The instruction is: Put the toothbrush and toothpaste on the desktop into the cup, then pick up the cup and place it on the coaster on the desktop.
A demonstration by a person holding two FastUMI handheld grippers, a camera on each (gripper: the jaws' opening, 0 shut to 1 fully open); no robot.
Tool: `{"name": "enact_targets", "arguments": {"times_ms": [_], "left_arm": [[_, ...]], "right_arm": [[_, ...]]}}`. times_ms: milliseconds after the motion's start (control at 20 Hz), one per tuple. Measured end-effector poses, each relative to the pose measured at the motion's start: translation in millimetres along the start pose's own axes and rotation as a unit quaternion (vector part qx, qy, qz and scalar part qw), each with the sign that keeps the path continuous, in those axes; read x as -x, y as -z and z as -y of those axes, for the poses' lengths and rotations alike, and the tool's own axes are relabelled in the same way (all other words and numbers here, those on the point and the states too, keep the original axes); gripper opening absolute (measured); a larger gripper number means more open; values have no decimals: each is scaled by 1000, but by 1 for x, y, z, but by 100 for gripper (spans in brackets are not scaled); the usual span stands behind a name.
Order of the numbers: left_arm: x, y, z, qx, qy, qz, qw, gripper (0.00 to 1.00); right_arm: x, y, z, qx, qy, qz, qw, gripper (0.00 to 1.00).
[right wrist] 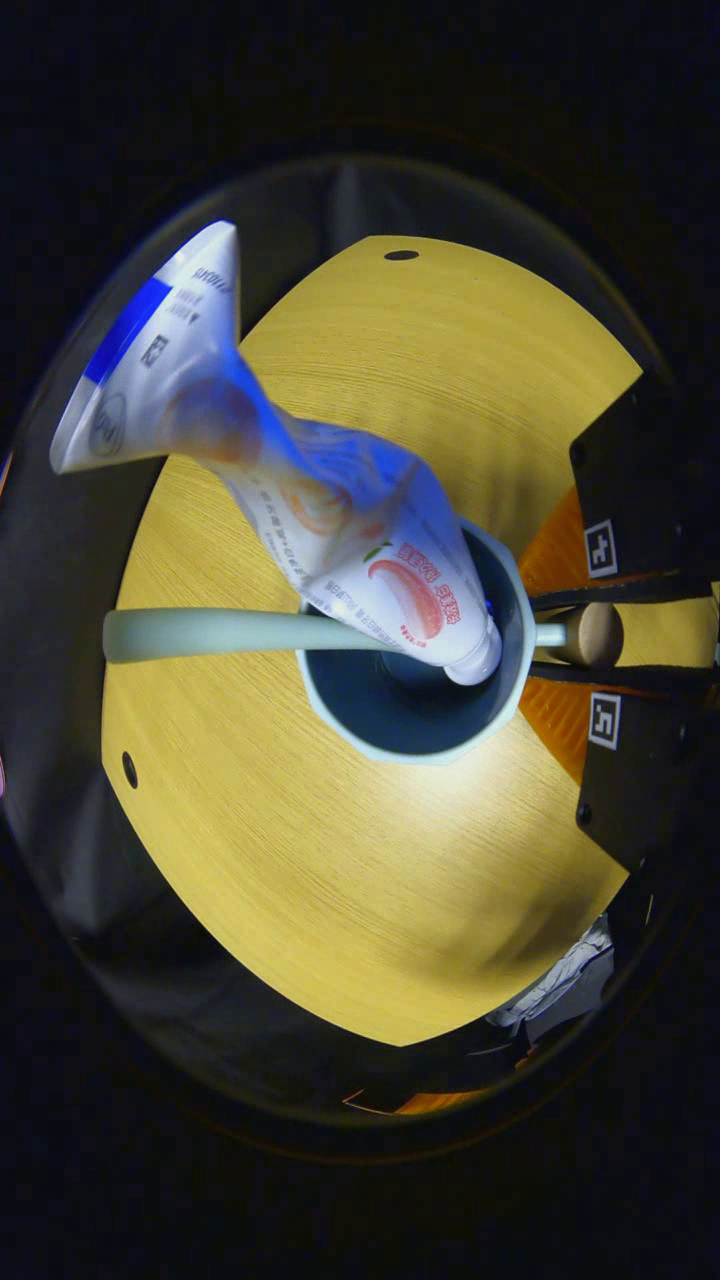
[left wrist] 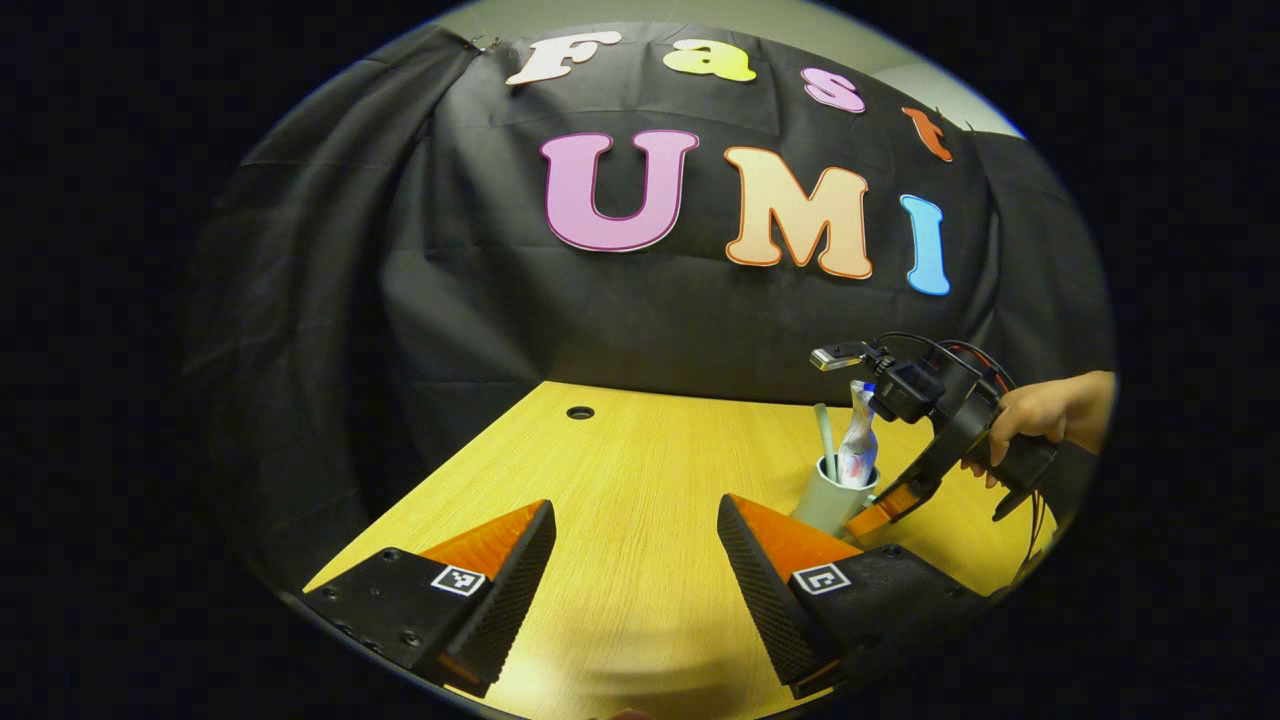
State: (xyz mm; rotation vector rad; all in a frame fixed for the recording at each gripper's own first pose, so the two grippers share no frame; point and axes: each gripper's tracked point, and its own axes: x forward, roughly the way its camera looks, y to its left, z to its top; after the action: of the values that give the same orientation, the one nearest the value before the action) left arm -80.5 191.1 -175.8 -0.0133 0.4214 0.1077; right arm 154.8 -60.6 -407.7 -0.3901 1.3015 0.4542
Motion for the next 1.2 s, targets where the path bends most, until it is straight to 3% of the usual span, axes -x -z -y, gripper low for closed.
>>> {"name": "enact_targets", "arguments": {"times_ms": [150,350,400,450,600,850,1200], "left_arm": [[-2,0,3,0,5,1,1000,95],[-8,-1,13,-7,18,1,1000,95],[-10,-1,17,-7,23,0,1000,95],[-12,-1,21,-8,28,-1,1000,95],[-18,-4,41,-8,48,-3,999,95],[-26,-22,87,-18,66,10,998,95],[-21,-39,179,-12,86,27,996,95]], "right_arm": [[-1,2,-2,9,4,4,1000,24],[1,4,-14,25,1,12,1000,39],[5,3,-18,26,-2,17,1000,38],[7,3,-19,26,-1,26,999,46],[24,4,-19,18,-7,53,998,100],[76,11,3,3,-25,167,986,100],[164,34,80,-20,15,360,933,100]]}}
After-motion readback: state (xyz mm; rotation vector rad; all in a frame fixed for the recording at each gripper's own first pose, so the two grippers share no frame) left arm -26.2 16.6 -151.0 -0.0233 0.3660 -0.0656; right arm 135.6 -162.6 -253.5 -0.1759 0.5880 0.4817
